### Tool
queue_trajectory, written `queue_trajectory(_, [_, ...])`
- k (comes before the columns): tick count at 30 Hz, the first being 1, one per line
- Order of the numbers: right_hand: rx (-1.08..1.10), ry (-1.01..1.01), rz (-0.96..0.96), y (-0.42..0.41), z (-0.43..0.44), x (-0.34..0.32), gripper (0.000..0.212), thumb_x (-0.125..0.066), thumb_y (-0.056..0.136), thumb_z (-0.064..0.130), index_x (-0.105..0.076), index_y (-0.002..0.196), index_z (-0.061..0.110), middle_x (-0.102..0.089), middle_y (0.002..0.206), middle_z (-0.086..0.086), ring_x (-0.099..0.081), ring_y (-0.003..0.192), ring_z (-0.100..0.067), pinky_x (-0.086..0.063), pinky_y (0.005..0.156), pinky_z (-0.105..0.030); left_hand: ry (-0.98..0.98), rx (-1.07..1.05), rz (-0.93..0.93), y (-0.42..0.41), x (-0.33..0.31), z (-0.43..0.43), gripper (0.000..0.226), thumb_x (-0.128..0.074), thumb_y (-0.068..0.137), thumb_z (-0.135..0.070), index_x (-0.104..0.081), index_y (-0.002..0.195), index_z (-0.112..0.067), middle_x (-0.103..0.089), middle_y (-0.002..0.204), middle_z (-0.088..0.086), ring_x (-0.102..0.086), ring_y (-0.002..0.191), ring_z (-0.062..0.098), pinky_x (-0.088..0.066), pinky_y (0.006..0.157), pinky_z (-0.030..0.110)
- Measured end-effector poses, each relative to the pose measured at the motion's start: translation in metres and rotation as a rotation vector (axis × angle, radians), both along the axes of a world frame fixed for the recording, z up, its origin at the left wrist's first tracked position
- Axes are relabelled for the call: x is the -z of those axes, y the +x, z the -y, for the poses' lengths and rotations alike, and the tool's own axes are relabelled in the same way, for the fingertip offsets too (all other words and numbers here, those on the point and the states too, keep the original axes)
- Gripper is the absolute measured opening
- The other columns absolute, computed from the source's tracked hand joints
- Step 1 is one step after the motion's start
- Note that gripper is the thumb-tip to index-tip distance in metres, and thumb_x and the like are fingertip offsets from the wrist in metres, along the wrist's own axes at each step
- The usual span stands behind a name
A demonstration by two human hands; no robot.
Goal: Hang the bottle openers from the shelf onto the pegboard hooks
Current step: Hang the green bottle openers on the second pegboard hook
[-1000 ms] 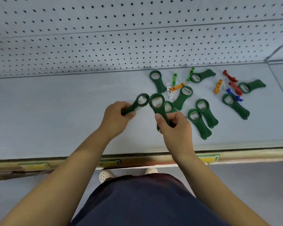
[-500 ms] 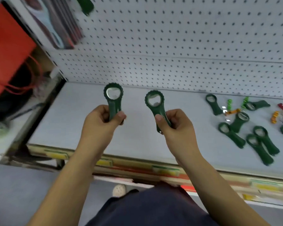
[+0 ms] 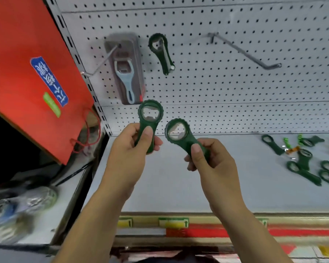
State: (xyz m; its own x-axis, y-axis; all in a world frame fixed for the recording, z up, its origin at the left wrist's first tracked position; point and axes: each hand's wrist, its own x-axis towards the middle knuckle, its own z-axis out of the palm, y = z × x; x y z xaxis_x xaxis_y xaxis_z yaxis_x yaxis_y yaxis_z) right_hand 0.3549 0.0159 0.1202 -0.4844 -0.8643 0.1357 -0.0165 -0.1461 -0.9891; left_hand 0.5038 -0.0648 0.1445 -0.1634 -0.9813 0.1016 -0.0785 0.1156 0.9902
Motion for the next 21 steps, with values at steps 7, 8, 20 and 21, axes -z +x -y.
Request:
queue_trajectory(7, [0.060,-0.253,-0.038,0.006,-0.007,-0.057,0.013,-0.060,0.089,0.032,-0.061,0.094,0.021,-0.070,0.072,-0.001,-0.060,0.062,-0.013,-0.052,0.066,-0.019,-0.076,-0.050,-0.131,0.011,-0.012,-0.004,0.015,-0.062,0.097,-0.028,-0.074,0.089,-0.027,-0.074,0.086,-0.006,-0.066,0.083,0.006,-0.053,0.081,0.022])
queue_trajectory(8, [0.063,-0.275,-0.074,0.005,-0.004,-0.064,0.012,-0.060,0.089,0.032,-0.061,0.094,0.021,-0.069,0.072,0.000,-0.060,0.062,-0.014,-0.052,0.067,-0.021,-0.071,-0.058,-0.152,0.011,-0.013,-0.004,0.014,-0.062,0.096,-0.028,-0.074,0.089,-0.027,-0.075,0.087,-0.006,-0.066,0.084,0.005,-0.052,0.081,0.021])
queue_trajectory(20, [0.146,-0.249,-0.230,0.008,0.025,-0.090,0.004,-0.064,0.097,0.022,-0.066,0.094,0.023,-0.068,0.069,0.002,-0.056,0.055,-0.011,-0.050,0.059,-0.022,-0.017,0.033,-0.222,0.015,-0.030,-0.002,0.009,-0.065,0.092,-0.025,-0.074,0.093,-0.026,-0.078,0.091,-0.006,-0.070,0.088,0.003,-0.051,0.081,0.019])
queue_trajectory(21, [0.152,-0.240,-0.224,0.008,0.028,-0.090,0.004,-0.064,0.097,0.022,-0.066,0.094,0.022,-0.068,0.069,0.002,-0.056,0.055,-0.010,-0.050,0.059,-0.022,-0.011,0.039,-0.227,0.016,-0.031,-0.003,0.009,-0.065,0.091,-0.027,-0.074,0.093,-0.027,-0.078,0.091,-0.006,-0.070,0.089,0.003,-0.051,0.082,0.020])
